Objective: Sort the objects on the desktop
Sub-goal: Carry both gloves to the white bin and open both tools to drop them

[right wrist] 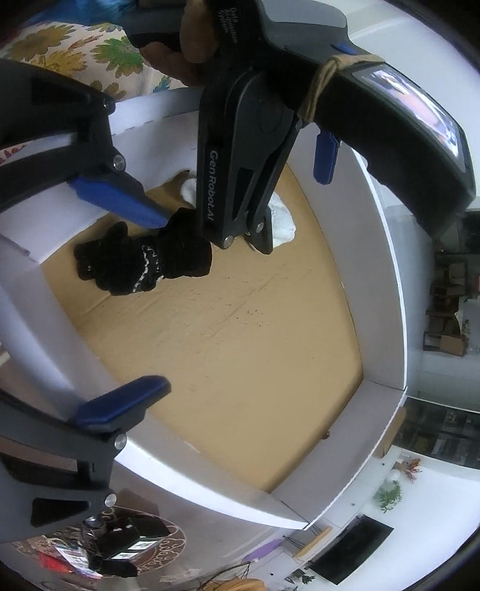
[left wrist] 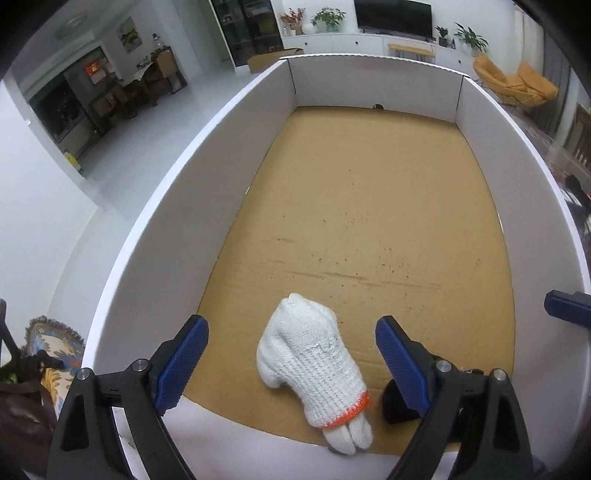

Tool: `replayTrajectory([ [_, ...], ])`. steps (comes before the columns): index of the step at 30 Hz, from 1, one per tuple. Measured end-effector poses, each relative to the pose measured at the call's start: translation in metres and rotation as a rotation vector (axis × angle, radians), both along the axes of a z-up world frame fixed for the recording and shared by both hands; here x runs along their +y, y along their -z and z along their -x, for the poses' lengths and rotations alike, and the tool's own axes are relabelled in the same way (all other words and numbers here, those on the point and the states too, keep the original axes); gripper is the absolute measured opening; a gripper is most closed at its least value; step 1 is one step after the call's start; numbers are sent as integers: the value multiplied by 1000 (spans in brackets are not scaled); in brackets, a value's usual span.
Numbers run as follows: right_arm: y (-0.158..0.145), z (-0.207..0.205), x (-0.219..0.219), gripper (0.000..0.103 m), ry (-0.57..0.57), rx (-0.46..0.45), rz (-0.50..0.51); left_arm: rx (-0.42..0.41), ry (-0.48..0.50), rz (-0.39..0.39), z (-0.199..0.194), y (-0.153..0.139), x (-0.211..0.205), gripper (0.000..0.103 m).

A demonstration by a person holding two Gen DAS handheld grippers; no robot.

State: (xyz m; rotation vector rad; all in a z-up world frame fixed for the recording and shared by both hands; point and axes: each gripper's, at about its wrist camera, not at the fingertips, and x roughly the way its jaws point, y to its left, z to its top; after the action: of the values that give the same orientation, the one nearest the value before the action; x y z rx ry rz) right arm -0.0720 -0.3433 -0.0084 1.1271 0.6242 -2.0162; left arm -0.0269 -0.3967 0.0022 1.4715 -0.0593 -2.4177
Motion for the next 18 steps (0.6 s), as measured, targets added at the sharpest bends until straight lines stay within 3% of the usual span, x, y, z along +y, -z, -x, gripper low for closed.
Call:
replayTrajectory([
  [5,-3,-17,9,83,5,33,46,23,2,5,-9,-3,1,93],
  [8,-21,-27,13,84,21,125,130,95,-55,-34,-15,-14,-9,93],
  [10,-43,-35,24,100,22,196,218,194,-91,-64,-28,-29,-13,94],
  [11,-53,-37,30,103,21,212,250,220,-105,-66,-32,-33,-14,99],
  [14,-73,-36,56,103,37,236,316,272,-131,-71,-45,-41,-11,103],
  [18,-85,-38,121,103,148,266,399,267,-108,-73,-51,-41,6,103],
])
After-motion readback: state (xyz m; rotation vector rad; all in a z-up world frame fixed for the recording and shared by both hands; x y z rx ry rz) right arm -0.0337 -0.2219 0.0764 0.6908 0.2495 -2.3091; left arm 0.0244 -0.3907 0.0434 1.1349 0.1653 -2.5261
